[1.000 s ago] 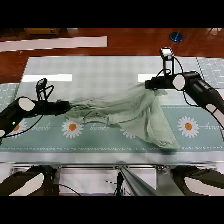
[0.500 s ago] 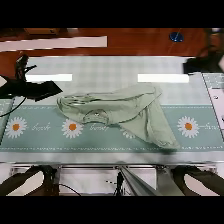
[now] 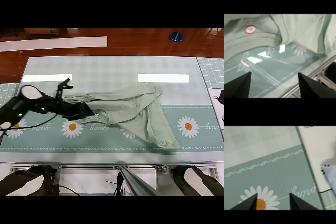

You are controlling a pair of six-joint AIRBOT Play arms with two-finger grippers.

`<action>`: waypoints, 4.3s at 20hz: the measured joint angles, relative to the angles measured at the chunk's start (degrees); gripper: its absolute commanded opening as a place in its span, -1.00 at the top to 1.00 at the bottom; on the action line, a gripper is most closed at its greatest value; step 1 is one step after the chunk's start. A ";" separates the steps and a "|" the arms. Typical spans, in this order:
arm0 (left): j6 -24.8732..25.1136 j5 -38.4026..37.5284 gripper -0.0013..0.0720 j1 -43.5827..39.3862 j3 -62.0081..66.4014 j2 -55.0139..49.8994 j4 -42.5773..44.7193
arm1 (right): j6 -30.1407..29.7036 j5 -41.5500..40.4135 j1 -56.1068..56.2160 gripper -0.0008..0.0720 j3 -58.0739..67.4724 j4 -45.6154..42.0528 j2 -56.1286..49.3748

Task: Fold the shirts.

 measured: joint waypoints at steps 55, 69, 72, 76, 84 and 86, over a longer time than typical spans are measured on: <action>6.80 2.27 0.90 -0.20 7.48 -7.19 -13.86 | -19.63 1.36 0.52 -0.47 -20.00 38.71 -19.76; 7.76 -1.46 0.90 7.06 26.01 -5.40 -13.99 | -12.81 -8.92 15.67 0.91 -11.89 35.93 -17.77; 7.06 -2.29 0.90 12.07 36.92 -2.62 -14.38 | -12.20 -7.21 11.72 0.91 -2.45 36.98 -7.56; 4.52 -2.29 0.90 19.04 53.29 2.05 -15.65 | -10.29 -8.28 7.34 0.91 13.03 37.75 4.90; -0.15 -1.53 0.90 32.15 73.75 13.86 -15.21 | -2.16 -6.62 5.01 0.91 41.07 35.39 13.94; -1.05 -2.82 0.90 34.80 74.88 17.92 -12.09 | 0.17 -2.75 4.92 0.91 46.82 31.76 14.38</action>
